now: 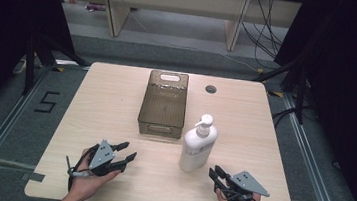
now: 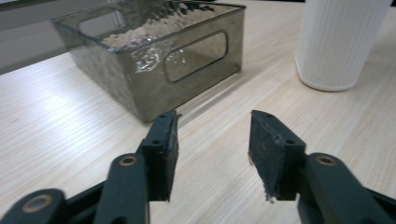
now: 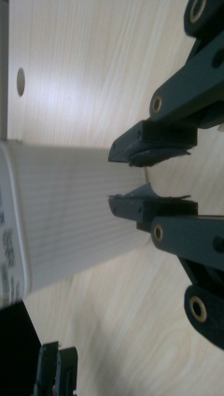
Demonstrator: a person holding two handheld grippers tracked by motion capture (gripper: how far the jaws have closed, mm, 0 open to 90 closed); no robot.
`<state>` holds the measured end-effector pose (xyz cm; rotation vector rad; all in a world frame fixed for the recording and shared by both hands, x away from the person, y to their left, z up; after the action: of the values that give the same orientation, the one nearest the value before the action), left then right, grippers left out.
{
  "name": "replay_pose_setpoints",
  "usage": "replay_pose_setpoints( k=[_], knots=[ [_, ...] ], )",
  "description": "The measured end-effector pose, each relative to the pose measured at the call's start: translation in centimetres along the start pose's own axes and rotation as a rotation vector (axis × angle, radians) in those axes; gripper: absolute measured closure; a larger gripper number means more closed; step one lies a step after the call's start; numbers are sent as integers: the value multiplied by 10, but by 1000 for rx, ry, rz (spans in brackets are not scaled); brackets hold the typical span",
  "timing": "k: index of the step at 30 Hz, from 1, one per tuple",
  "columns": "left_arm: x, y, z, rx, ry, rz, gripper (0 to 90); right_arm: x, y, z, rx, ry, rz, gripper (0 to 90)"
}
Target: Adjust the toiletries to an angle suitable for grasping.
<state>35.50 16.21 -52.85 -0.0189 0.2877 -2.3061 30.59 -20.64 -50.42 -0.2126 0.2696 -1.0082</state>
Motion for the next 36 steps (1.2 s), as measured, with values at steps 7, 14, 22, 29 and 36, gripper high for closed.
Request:
replay_pose_setpoints(
  k=[7, 14, 22, 29, 36],
  knots=[
    [-1, -3, -3, 44, -33, 42, 473, -17, 1, 12, 11, -42, 33, 900],
    [0, -3, -3, 33, -24, 55, 481, -26, 9, 22, 47, -41, 69, 900],
    [0, -2, -3, 26, -22, 53, 481, -32, 18, 31, 64, -53, 78, 900],
    [0, -2, -3, 20, -17, 51, 478, -33, 24, 35, 68, -61, 77, 900],
    [0, -2, -3, 24, -22, 50, 474, -35, 29, 37, 63, -84, 61, 900]
  ],
)
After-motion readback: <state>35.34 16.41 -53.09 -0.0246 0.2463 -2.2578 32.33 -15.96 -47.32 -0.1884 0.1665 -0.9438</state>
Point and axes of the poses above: each handheld gripper's, and its own axes: y roughly forward along the jaws, z roughly out of its top, x roughly to its right, the point moved 3 cm from there along y, roughly forward along the jaws, and after that the axes turned 6 degrees about x, right-handed, at the moved point
